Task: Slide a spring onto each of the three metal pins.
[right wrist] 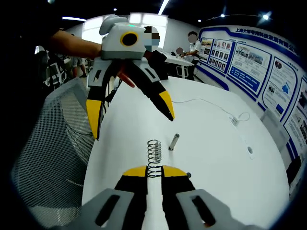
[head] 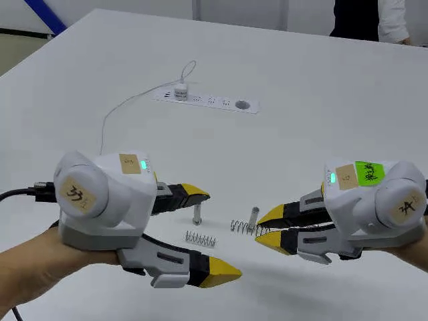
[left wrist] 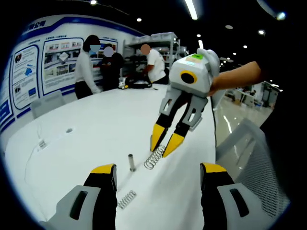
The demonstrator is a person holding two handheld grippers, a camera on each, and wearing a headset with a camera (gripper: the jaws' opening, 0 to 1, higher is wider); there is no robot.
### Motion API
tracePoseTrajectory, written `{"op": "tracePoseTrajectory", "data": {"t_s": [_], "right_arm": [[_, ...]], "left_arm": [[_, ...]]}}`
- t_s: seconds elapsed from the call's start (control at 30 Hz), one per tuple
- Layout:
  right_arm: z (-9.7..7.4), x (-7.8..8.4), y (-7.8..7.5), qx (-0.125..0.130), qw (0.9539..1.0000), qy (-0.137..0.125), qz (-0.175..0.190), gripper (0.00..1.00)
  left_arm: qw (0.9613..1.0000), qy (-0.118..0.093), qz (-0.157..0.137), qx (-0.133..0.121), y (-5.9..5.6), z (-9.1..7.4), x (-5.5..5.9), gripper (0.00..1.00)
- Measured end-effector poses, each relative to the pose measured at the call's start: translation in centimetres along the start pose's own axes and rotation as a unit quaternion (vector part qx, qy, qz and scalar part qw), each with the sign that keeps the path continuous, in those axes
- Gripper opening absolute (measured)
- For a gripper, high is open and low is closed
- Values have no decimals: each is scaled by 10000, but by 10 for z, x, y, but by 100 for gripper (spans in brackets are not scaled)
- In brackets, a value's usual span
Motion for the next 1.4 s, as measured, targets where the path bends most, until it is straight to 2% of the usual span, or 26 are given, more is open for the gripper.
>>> {"op": "tracePoseTrajectory", "data": {"t_s": [0.3, 0.47, 0.67, 0.77, 0.87, 1.4], "right_arm": [[-9, -12, 14, -261, 9988, -12, -414, 11], [-12, -15, 18, -306, 9981, 12, -542, 11], [-14, -19, 20, -341, 9975, -12, -617, 11], [-15, -19, 20, -334, 9973, 3, -650, 11], [-15, -19, 20, -331, 9972, 26, -663, 11], [-21, -20, 24, -305, 9970, 9, -707, 11]], "left_arm": [[9999, 9, 38, 124, -6, 5, -1, 64], [9998, -30, 23, 196, -7, 7, -1, 56], [9995, -3, 112, 295, -8, 8, -1, 44], [9993, -82, 183, 307, -9, 8, -4, 36], [9993, -163, 124, 303, -8, 8, -7, 28], [9984, -139, 235, 496, -12, 10, -11, 14]]}}
Point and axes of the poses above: the centre of the closed fingertips' face, and the gripper's own axes: z roughly forward along the fingers, y roughly to its left, x roughly out of its underside, the point moved 8 cm from there along -z, roughly backward along the fingers, and after that the axes turned 9 degrees about z, right-handed, at the moved point
